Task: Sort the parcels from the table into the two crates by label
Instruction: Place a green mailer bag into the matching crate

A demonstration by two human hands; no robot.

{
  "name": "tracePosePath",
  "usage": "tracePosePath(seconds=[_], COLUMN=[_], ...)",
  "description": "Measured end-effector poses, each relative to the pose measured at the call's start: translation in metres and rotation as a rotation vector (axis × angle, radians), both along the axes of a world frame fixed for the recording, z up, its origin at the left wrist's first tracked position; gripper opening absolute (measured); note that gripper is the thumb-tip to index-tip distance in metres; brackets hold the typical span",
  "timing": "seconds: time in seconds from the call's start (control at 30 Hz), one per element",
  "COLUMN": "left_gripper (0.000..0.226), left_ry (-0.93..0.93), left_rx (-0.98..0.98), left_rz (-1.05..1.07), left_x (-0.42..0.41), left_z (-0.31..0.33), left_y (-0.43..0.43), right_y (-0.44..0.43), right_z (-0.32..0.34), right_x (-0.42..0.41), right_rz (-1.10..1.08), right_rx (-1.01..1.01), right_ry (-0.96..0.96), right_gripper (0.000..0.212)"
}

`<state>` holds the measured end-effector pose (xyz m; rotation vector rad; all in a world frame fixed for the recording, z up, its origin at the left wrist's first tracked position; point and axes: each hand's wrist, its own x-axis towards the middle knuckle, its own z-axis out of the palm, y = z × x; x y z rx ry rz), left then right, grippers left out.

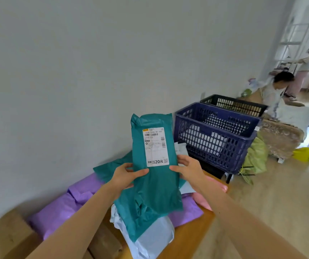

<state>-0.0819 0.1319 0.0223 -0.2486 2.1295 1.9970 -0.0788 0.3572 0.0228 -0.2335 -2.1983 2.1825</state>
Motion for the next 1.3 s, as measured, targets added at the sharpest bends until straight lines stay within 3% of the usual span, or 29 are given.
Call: tracePosePath(seconds=[0.17, 0.3, 0.43, 0.6, 0.67, 0.83, 1.0, 1.3], left_gripper=[0.072, 0.059, 0.068, 0.068, 0.077, 0.075, 0.062, 0.065], left_ry=[0.01, 0.003, -0.002, 0.047, 0.027, -0.014, -0.063, -0.041], left_rx=[-0.025, -0.026, -0.027, -0.09, -0.078, -0.077, -0.08, -0.066], left_rz=[-0.111, -0.196, -0.253, -0.275, -0.265, -0.296, -0.338, -0.412], left_x=[-0.021, -0.031, -0.041, -0.04, -0.042, -0.044, -0.065, -0.15], left_z=[0.004, 0.009, 0.007, 0.003, 0.0, -0.001, -0.003, -0.011], left_y=[0.081, 0.161, 0.247, 0.349, 0.385, 0.466, 0.536, 0.643], right_y=[0.083, 0.159, 0.244, 0.343, 0.379, 0.457, 0.52, 0.624], right_z=[0.0, -0.002, -0.007, -0.007, -0.007, -0.015, -0.026, -0.035], right_x=[0.005, 0.012, 0.014, 0.022, 0.025, 0.028, 0.018, -0.055], right_rz=[-0.087, -0.174, -0.226, -0.206, -0.195, -0.233, -0.306, -0.363], right_rx=[-0.011, -0.082, -0.126, -0.141, -0.158, -0.165, -0.168, -0.092], right_ry=[-0.002, -0.032, -0.06, -0.076, -0.071, -0.051, -0.045, -0.018], right_gripper=[0.046, 0.05, 0.052, 0.023, 0.024, 0.032, 0.042, 0.044])
